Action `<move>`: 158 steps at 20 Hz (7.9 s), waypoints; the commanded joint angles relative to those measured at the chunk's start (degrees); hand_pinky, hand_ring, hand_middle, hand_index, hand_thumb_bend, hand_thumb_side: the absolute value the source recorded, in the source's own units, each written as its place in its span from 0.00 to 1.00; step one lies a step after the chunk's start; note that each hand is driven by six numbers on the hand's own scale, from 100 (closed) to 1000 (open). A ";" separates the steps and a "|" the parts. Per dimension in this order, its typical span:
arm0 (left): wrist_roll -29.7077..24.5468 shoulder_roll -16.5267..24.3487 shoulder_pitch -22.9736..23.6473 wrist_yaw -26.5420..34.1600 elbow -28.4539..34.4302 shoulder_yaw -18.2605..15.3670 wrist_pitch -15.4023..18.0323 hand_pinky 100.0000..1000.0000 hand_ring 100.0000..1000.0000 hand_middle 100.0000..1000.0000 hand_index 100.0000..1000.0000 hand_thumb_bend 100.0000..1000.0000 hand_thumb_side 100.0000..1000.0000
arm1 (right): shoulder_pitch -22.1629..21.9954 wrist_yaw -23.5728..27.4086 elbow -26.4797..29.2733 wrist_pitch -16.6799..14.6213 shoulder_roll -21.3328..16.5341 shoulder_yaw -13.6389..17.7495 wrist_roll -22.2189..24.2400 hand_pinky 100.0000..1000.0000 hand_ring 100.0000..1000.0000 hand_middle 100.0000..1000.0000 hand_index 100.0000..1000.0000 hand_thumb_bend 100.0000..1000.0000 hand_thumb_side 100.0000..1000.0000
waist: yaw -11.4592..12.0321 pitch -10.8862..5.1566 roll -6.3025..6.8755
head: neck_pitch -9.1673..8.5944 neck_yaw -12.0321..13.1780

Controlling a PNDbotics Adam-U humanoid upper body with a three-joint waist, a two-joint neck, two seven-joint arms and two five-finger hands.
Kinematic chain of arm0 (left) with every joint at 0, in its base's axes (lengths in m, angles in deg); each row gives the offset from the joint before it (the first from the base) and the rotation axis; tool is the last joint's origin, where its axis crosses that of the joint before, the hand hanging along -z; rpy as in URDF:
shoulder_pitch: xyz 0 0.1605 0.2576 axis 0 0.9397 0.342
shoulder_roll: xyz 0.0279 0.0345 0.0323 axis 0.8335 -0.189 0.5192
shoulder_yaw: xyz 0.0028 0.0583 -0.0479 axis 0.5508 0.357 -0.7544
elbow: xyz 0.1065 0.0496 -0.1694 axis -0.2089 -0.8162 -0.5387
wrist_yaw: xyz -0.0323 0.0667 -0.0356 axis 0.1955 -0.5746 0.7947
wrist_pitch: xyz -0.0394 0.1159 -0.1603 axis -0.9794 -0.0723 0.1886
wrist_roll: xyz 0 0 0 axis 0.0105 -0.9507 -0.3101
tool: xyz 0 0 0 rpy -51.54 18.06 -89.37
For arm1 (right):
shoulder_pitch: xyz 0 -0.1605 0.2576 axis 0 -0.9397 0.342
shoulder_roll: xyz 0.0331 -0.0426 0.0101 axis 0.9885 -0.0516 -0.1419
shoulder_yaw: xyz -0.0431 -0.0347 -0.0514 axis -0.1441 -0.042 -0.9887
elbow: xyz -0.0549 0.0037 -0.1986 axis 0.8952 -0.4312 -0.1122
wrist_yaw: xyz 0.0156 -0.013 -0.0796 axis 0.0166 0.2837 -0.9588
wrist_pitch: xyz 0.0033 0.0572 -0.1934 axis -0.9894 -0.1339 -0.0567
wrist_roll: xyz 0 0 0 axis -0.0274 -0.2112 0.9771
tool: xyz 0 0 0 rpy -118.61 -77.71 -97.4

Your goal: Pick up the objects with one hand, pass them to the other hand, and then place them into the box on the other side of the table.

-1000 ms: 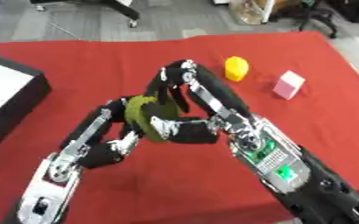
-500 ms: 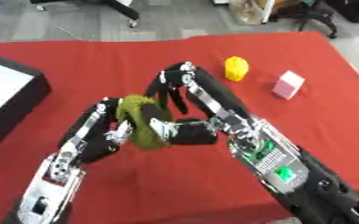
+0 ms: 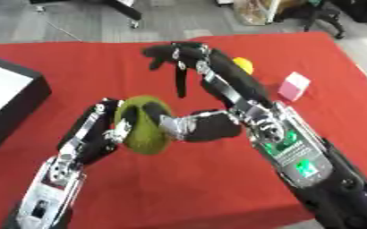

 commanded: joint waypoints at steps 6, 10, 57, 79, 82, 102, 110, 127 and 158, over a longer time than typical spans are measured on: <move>2.72 0.89 -0.09 -0.46 1.61 -3.22 -0.39 0.39 0.44 0.07 0.20 0.00 0.55 | 1.65 -5.53 1.45 -2.41 -1.19 6.20 -5.01 0.78 0.38 0.68 0.89 0.25 0.50 | -0.21 -0.93 0.18 | -0.17 0.16; 6.12 3.37 0.67 -1.04 3.44 -6.39 -0.47 0.40 0.44 0.08 0.20 0.00 0.53 | -0.42 -6.68 1.45 -2.06 -1.18 8.30 -8.46 0.77 0.36 0.65 0.87 0.22 0.50 | -0.26 -1.08 0.34 | -0.17 1.20; 29.04 41.16 -3.80 -33.56 -26.79 -18.67 -6.79 0.85 0.94 0.95 1.00 0.04 0.76 | -6.67 -0.48 1.45 -3.97 -1.13 0.67 -0.92 0.75 0.26 0.56 0.82 0.00 0.58 | -2.92 -2.76 3.32 | -3.46 20.33; 0.42 24.54 7.50 12.14 23.03 -16.48 -0.75 0.73 0.89 0.72 0.83 0.00 0.64 | -8.09 0.42 -6.24 4.61 -13.89 10.62 -8.53 0.77 0.32 0.74 0.89 0.13 0.57 | -0.28 -1.79 1.03 | -0.17 -10.33; -3.16 20.81 8.04 14.24 23.11 -16.01 -1.07 0.73 0.88 0.70 0.82 0.00 0.66 | -8.16 2.63 -11.76 6.14 -18.18 12.53 -8.58 0.82 0.43 0.84 0.93 0.19 0.61 | 0.26 -1.64 0.77 | -0.17 -12.92; -15.51 9.31 10.04 12.33 23.12 -12.63 -5.00 0.73 0.88 0.69 0.82 0.00 0.72 | 2.17 0.29 -51.59 9.96 -21.67 18.02 -2.77 0.92 0.75 0.91 0.96 0.31 0.67 | 1.82 -1.01 0.83 | -0.17 -14.03; -16.26 8.24 9.97 12.08 23.12 -12.37 -6.02 0.73 0.88 0.69 0.83 0.00 0.73 | 3.36 -0.35 -57.36 9.49 -20.59 18.26 -1.94 0.91 0.77 0.90 0.95 0.30 0.68 | 2.46 -0.76 0.85 | -0.17 -14.31; -16.97 7.48 9.76 11.61 23.12 -12.10 -6.54 0.73 0.87 0.69 0.83 0.00 0.75 | 3.43 0.35 -61.40 9.26 -19.02 18.78 -7.08 0.85 0.51 0.65 0.79 0.22 0.62 | 2.68 -0.29 1.32 | -0.17 -14.92; -4.51 8.82 4.47 -10.44 16.70 -5.54 1.53 0.77 0.96 0.84 0.92 0.00 0.70 | -2.99 11.53 -2.23 3.68 -0.10 1.81 -8.06 0.76 0.27 0.45 0.25 0.00 0.22 | 0.75 -0.89 1.05 | -0.17 -9.42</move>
